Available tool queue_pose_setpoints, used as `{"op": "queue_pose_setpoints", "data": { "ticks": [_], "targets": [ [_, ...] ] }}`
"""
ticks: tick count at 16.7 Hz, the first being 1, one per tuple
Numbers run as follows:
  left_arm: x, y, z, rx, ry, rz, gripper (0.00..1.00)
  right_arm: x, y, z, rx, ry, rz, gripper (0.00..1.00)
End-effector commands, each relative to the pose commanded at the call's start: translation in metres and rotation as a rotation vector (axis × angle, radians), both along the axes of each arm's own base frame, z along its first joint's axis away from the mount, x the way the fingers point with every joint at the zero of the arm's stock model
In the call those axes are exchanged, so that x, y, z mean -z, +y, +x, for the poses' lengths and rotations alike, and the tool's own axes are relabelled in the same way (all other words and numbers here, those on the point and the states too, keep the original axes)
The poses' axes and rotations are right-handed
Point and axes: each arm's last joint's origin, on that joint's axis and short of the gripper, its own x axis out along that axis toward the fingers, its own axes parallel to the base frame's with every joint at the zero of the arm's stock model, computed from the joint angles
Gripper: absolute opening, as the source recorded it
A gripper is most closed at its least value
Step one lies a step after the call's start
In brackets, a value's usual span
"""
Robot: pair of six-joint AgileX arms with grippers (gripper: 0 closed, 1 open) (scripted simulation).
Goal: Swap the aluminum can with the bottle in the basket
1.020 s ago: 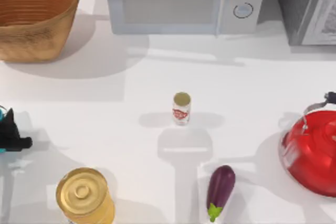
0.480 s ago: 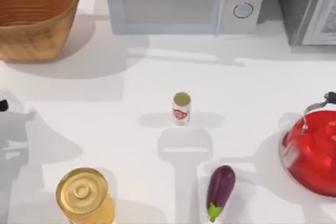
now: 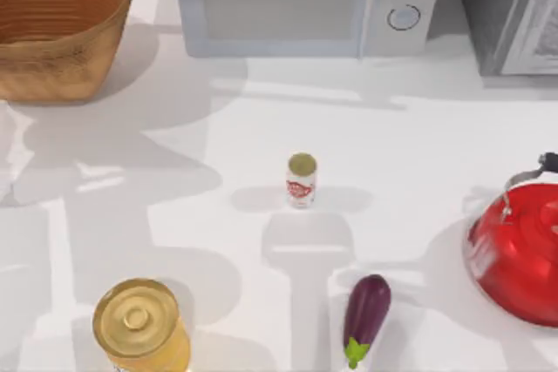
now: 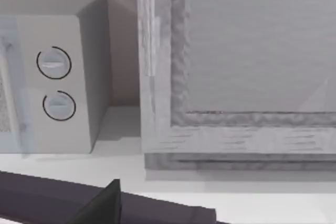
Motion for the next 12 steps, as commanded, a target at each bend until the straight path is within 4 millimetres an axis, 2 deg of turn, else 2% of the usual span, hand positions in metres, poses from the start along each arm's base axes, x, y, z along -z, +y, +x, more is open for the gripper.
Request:
{"op": "queue_pose_setpoints", "data": {
  "ticks": [3, 6, 9, 12],
  "targets": [
    [-0.039, -0.012, 0.025, 0.054, 0.053, -0.024, 0.00, 0.000, 0.000, 0.000, 0.000, 0.000, 0.000, 1.00],
    [-0.069, -0.030, 0.042, 0.125, 0.132, -0.055, 0.00, 0.000, 0.000, 0.000, 0.000, 0.000, 0.000, 1.00],
    [-0.089, -0.048, 0.051, 0.194, 0.206, -0.082, 0.00, 0.000, 0.000, 0.000, 0.000, 0.000, 0.000, 1.00],
    [-0.100, -0.058, 0.055, 0.234, 0.252, -0.099, 0.00, 0.000, 0.000, 0.000, 0.000, 0.000, 0.000, 1.00]
  ]
}}
